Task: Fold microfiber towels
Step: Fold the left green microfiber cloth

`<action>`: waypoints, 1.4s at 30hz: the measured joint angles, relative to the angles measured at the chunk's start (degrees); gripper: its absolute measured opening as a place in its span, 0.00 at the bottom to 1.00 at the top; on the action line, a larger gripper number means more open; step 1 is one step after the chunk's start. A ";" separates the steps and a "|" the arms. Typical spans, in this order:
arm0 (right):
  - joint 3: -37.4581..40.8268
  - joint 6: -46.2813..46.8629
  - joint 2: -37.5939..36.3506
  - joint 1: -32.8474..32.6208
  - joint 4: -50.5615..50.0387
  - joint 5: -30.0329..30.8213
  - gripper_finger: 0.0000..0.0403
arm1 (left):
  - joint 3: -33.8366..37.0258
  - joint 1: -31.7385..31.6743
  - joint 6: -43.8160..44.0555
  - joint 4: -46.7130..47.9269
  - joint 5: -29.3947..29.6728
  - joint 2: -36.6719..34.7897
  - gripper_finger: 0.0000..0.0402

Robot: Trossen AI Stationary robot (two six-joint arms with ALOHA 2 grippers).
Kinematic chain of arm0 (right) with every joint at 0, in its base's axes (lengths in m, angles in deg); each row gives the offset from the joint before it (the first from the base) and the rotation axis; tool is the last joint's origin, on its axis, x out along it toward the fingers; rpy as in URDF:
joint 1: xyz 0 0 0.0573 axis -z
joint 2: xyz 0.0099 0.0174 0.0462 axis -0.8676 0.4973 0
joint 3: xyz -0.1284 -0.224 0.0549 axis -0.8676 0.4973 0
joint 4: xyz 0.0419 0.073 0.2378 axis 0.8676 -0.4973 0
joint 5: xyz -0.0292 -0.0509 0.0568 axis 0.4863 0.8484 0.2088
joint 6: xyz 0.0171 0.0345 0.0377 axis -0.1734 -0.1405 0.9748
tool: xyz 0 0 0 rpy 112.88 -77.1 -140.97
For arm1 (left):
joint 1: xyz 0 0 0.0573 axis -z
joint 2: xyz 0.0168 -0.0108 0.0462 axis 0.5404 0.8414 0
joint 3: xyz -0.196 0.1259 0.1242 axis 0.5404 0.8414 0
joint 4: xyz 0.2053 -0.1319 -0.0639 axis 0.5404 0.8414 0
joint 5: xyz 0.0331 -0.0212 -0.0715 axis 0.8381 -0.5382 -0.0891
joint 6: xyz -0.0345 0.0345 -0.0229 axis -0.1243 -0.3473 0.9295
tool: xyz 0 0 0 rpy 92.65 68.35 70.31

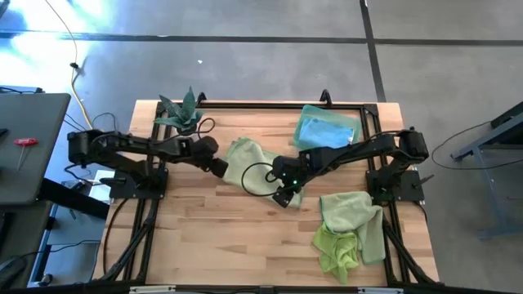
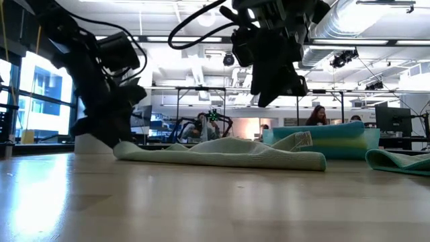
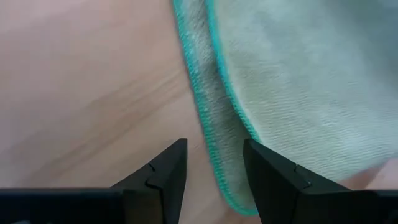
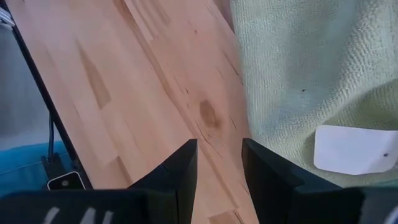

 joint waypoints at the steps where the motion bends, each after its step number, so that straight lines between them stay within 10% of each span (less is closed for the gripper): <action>1: 0.00 0.00 0.00 0.00 0.07 -0.02 0.29 | 0.00 0.04 -0.25 -0.21 0.52 -0.76 0.36; 42: 0.00 -1.29 0.00 0.39 0.55 -0.04 0.29 | 0.02 -4.02 -2.76 -14.21 -3.94 7.75 0.26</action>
